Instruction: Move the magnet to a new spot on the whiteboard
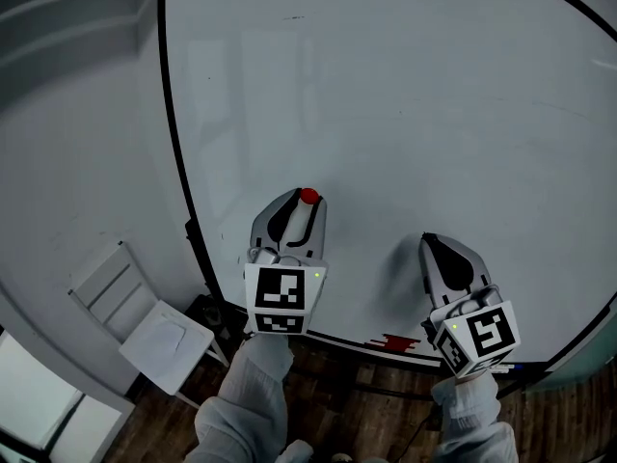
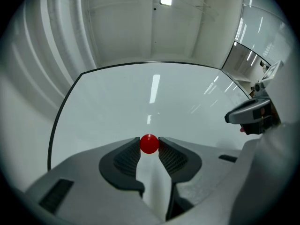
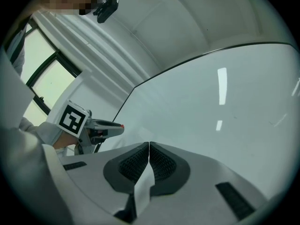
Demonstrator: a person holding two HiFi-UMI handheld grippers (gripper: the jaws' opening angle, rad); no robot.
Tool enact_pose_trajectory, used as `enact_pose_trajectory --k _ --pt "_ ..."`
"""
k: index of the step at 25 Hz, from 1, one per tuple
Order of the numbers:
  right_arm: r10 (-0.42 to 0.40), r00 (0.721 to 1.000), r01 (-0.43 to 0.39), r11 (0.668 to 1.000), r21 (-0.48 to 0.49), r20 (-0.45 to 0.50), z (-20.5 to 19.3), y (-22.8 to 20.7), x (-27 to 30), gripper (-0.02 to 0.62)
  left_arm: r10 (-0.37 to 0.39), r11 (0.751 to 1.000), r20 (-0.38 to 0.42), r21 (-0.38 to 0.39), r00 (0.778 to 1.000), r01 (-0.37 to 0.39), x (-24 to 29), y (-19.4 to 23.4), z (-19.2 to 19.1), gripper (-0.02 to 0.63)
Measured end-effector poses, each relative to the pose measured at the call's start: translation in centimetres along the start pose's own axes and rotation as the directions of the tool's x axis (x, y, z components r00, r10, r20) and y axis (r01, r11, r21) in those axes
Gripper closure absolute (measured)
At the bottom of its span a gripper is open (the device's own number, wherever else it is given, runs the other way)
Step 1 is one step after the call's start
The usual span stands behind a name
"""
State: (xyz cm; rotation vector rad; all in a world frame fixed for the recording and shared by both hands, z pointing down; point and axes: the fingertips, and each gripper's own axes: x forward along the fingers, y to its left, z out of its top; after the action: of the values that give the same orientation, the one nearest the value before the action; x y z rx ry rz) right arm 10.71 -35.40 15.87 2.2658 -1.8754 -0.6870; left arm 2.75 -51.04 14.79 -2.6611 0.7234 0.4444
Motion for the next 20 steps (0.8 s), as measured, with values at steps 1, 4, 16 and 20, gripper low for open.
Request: enact_pose_trajectory --k 1,4,16,20 --pt "0.010 1.000 -0.010 1.000 -0.008 0.006 0.4 0.1 0.3 0.568 0.009 1.000 0.002 0.011 1.000 -0.009 0.3 0.2 0.3 0.482" --pt "0.022 0.999 -0.022 1.000 -0.010 0.023 1.3 -0.1 1.3 0.568 0.036 0.999 0.004 0.029 0.999 -0.036 1.3 0.9 0.9 0.482" --pt "0.012 0.998 -0.011 1.000 -0.017 0.059 2.6 -0.7 2.1 0.568 0.072 0.995 -0.023 0.070 0.997 -0.070 3.3 2.2 1.5 0.482" --pt "0.011 0.998 -0.010 1.000 -0.012 0.060 2.5 -0.7 2.0 0.568 0.075 0.994 -0.041 0.080 0.996 -0.071 3.6 2.2 1.2 0.480"
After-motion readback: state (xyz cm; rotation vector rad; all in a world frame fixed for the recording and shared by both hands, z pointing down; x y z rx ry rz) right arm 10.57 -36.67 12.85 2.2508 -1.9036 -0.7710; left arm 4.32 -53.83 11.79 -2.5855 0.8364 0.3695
